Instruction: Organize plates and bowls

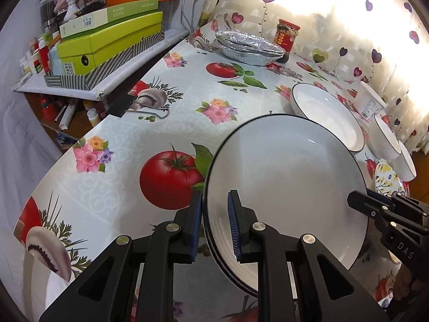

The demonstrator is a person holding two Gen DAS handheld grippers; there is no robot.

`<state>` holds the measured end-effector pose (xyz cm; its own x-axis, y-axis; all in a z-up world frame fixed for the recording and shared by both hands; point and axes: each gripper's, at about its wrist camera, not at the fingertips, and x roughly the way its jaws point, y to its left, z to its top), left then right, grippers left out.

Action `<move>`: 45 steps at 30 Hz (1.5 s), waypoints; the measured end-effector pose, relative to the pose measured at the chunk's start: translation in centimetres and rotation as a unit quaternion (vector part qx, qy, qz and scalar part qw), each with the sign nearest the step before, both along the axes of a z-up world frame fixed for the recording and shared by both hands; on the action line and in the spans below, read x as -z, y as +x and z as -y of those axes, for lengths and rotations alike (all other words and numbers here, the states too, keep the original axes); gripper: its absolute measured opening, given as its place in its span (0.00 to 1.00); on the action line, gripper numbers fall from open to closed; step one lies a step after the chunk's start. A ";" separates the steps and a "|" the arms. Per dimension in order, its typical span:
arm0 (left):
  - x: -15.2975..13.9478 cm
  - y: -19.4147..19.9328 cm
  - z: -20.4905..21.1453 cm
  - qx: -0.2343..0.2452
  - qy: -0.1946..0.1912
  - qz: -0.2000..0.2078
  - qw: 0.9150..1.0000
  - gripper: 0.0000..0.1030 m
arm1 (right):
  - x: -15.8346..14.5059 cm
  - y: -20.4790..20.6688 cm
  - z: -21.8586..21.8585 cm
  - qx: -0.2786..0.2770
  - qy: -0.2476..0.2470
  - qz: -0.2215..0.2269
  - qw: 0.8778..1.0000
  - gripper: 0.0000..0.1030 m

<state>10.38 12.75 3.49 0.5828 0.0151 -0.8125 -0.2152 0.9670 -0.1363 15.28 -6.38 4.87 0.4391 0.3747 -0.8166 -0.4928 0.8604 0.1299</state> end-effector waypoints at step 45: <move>-2.8 1.5 1.2 0.023 -0.003 0.033 0.999 0.21 | -0.9 -0.5 1.7 -0.007 -0.001 0.035 0.999 0.24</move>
<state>11.91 11.50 6.24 0.6347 -0.0171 -0.7726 -0.1617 0.9747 -0.1544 14.77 -8.10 5.77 0.4907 0.3795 -0.7843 -0.5120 0.8540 0.0928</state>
